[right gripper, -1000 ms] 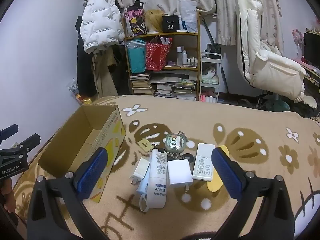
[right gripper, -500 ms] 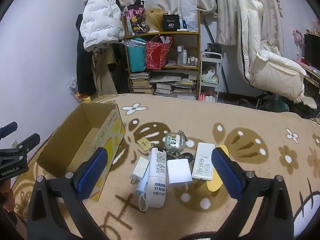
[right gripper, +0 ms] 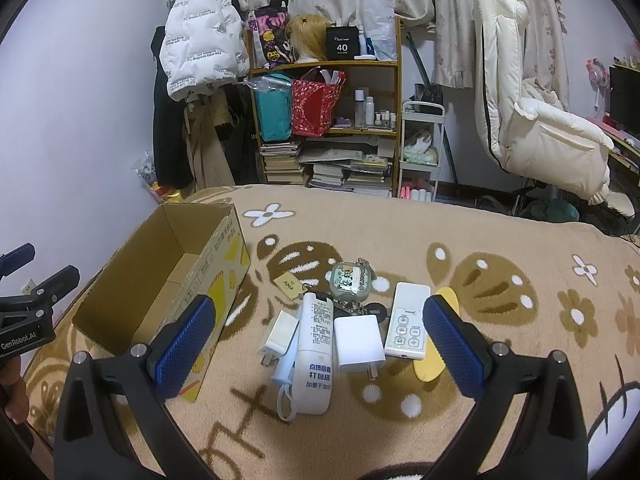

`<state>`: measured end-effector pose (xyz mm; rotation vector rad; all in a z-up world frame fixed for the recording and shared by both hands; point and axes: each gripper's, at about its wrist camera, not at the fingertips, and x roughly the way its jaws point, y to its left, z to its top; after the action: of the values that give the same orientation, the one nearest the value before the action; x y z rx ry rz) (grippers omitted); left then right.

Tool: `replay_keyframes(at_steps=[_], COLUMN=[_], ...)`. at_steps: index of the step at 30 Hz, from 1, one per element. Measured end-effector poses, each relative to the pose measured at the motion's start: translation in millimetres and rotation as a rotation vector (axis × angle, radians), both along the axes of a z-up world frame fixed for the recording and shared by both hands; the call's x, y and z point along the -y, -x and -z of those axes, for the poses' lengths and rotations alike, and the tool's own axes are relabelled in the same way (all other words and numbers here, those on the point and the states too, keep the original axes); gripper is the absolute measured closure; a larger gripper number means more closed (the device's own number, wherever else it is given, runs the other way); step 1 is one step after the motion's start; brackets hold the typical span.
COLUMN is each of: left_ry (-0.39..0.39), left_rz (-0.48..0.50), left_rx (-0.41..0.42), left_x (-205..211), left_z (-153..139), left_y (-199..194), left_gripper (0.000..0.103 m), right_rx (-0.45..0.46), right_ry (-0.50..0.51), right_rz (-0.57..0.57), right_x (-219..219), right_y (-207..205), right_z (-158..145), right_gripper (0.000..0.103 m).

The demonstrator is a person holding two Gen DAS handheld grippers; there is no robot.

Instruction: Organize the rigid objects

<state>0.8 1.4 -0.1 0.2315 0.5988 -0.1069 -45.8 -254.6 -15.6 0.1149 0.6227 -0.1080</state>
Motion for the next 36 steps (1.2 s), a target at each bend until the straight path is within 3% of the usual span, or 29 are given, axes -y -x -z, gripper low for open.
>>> replay_keyframes(at_steps=[36], left_ry=[-0.016], left_rz=[0.021], left_rx=[-0.022], left_x=[5.5], left_z=[7.2], left_y=[0.4], left_gripper=[0.005], right_rx=[-0.009], right_ry=[0.003], right_rz=[-0.002], right_x=[-1.9], right_y=[-3.1], right_z=[5.6], right_gripper=[0.000])
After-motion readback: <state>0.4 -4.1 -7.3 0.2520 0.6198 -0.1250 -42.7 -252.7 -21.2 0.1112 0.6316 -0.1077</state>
